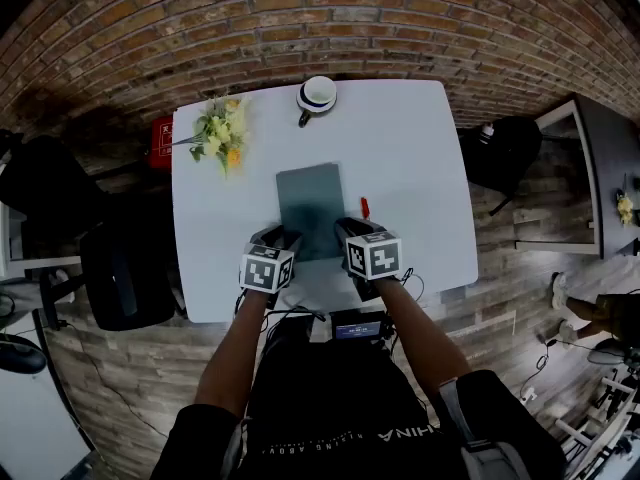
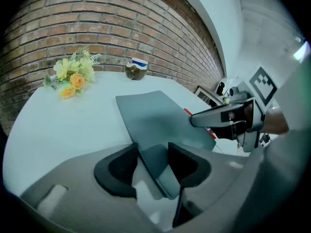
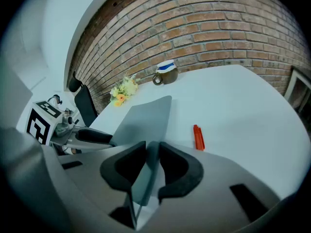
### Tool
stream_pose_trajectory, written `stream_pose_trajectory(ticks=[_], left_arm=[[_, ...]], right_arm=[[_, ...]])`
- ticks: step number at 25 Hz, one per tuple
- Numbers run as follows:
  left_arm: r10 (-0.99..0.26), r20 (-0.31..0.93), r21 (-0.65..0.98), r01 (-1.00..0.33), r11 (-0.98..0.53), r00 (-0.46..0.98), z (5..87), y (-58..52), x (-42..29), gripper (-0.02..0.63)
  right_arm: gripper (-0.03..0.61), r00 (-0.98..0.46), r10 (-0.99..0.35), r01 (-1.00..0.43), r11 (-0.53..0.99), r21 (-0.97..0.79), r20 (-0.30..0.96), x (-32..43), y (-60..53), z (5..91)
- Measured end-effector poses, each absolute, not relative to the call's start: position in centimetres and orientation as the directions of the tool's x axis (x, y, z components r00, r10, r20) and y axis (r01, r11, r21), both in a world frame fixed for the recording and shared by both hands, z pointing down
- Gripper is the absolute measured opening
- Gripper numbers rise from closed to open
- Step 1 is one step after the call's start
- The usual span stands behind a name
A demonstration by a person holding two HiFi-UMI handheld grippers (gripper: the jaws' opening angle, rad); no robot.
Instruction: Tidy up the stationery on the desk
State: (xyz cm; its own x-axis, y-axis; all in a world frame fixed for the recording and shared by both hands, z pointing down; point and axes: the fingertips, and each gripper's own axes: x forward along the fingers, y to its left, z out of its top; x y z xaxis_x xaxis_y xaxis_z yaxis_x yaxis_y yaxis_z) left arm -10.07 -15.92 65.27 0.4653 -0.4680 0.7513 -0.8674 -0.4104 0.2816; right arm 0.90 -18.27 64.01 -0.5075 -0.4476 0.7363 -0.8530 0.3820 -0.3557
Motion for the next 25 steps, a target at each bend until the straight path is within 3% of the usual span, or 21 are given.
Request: stream_pose_trajectory(ticks=[19, 25], left_arm=[[-0.492, 0.665, 0.43, -0.827, -0.362, 0.561, 63.8, -15.3, -11.9, 0.204], [-0.582, 0.518, 0.53, -0.769, -0.357, 0.627, 59.0, -16.8, -12.3, 0.204]], right_arm=[[0.074, -0.616, -0.463, -0.74, 0.618, -0.267, 0.637, -3.7, -17.1, 55.0], [0.077, -0.637, -0.46, -0.721, 0.64, -0.266, 0.619, -5.1, -16.9, 53.7]])
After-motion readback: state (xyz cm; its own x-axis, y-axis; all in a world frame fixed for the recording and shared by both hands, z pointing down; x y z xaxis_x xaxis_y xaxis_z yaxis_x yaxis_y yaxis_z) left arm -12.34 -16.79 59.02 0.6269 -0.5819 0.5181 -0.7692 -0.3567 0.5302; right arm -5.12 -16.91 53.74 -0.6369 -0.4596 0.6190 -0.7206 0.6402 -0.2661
